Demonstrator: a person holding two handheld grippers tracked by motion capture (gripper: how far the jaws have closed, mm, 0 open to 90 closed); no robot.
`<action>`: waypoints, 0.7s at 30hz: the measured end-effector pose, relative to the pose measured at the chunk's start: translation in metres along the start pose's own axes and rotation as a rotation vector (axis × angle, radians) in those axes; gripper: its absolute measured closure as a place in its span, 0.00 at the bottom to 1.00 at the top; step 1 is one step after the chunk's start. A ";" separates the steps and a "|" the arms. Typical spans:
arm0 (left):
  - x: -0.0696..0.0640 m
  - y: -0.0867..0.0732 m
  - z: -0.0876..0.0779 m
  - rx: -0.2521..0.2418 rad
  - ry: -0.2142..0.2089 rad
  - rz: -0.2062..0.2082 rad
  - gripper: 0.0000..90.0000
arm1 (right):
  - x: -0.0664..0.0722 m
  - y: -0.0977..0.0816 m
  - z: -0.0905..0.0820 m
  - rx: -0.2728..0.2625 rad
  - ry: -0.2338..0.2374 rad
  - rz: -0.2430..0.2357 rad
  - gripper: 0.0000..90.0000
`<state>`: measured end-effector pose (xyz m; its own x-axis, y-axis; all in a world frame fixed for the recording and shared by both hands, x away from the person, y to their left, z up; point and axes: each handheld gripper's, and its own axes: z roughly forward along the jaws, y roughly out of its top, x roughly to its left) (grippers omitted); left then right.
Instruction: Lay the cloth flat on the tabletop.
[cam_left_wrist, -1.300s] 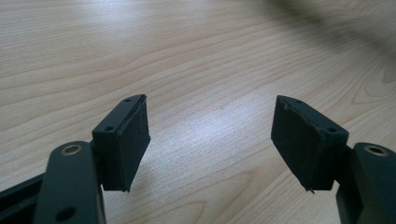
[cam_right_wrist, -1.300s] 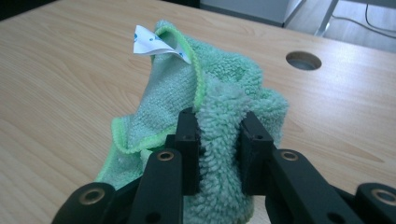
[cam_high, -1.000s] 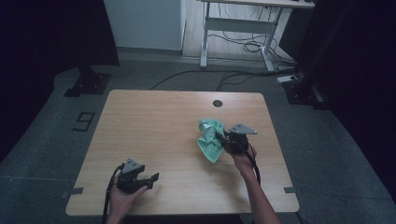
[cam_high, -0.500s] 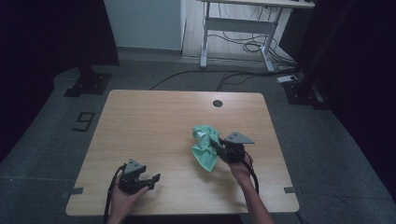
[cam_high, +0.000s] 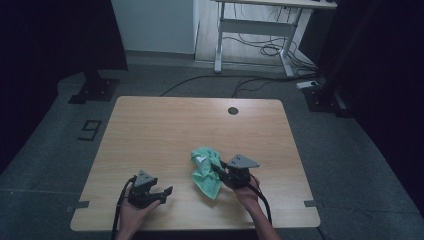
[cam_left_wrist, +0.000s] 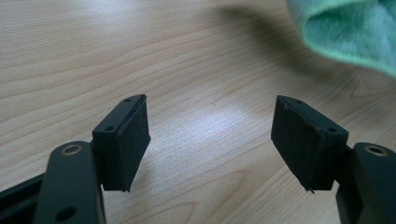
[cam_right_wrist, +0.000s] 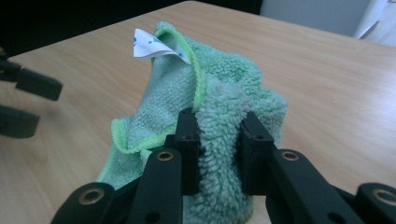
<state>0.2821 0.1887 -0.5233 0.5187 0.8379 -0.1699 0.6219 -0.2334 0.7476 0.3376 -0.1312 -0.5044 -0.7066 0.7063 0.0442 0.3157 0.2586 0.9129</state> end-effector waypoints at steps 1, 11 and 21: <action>0.000 0.000 0.000 0.000 0.000 0.000 0.31 | 0.003 -0.002 0.002 0.006 0.009 -0.001 0.81; -0.001 -0.001 0.002 0.004 0.001 0.004 0.31 | 0.018 -0.016 0.021 0.072 0.053 -0.022 0.80; 0.000 -0.001 0.001 0.003 0.007 0.003 0.31 | 0.027 -0.025 0.034 0.121 0.073 -0.030 0.79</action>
<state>0.2817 0.1885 -0.5246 0.5166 0.8406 -0.1628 0.6217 -0.2375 0.7464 0.3322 -0.0963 -0.5403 -0.7596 0.6484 0.0505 0.3641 0.3596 0.8591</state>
